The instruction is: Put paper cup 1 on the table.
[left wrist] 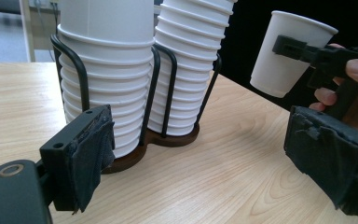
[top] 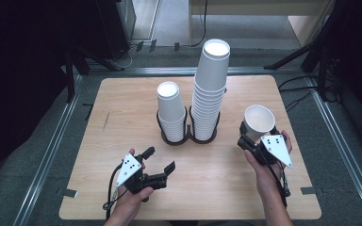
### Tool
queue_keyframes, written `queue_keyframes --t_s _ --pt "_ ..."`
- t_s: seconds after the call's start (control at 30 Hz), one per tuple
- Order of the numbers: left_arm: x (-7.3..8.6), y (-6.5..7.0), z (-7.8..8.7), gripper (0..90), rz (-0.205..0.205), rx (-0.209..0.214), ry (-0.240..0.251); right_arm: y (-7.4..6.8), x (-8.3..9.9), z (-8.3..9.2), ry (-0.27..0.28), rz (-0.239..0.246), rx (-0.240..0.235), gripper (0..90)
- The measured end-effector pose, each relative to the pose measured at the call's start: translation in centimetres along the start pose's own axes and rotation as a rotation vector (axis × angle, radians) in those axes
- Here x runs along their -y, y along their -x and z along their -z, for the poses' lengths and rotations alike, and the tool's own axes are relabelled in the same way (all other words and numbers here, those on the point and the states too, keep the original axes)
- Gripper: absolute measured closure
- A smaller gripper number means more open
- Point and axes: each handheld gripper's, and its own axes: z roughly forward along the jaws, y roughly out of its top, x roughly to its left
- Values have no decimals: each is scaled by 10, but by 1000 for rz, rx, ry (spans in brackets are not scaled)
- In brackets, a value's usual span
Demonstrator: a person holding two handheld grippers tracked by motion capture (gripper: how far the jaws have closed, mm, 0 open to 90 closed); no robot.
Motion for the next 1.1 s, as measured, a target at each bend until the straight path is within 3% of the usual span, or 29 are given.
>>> queue_keyframes --t_s 0.43,0.9,1.1 --pt "-2 -6 2 90 8 -16 7 13 23 -37 -53 1 42 147" --pt "-2 -7 3 89 7 -24 12 27 42 -60 -131 24 98 147" --pt "-2 -6 3 78 6 -22 4 34 50 -66 -161 7 124 144"
